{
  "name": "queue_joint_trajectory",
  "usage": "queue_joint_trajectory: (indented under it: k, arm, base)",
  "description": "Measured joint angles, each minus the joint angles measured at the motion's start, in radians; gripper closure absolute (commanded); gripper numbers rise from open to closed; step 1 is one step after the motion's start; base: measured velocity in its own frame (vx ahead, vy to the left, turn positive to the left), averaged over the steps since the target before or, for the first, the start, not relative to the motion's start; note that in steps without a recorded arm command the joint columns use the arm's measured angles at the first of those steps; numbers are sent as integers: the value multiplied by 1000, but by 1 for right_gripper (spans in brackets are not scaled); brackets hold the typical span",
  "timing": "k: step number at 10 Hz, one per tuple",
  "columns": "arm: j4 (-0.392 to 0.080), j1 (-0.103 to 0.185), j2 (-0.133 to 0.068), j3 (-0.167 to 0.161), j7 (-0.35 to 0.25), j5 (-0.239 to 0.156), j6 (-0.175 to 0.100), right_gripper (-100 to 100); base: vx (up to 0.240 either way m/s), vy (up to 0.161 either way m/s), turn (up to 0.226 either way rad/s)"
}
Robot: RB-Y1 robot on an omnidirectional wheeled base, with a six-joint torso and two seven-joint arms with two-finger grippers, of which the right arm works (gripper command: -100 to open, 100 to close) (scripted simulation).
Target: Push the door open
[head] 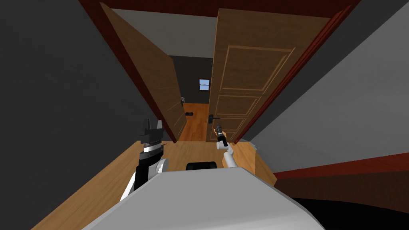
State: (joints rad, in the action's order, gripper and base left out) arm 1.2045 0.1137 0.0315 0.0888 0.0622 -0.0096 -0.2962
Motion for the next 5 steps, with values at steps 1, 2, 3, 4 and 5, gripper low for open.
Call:
queue_joint_trajectory:
  k: [1,2,3,4,5]
  arm:
    - [-24,12,5,3,2,0,-1,-100]
    - [-37,18,12,4,4,0,1,-100]
    - [-38,19,13,4,4,0,2,-100]
    - [-28,16,0,5,5,1,8,-100]
    - [-32,17,-17,6,6,0,7,-100]
  base:
    - [168,-7,8]
    - [76,-2,4]
    - [97,-17,9]
    - [143,-2,19]
    - [159,25,15]
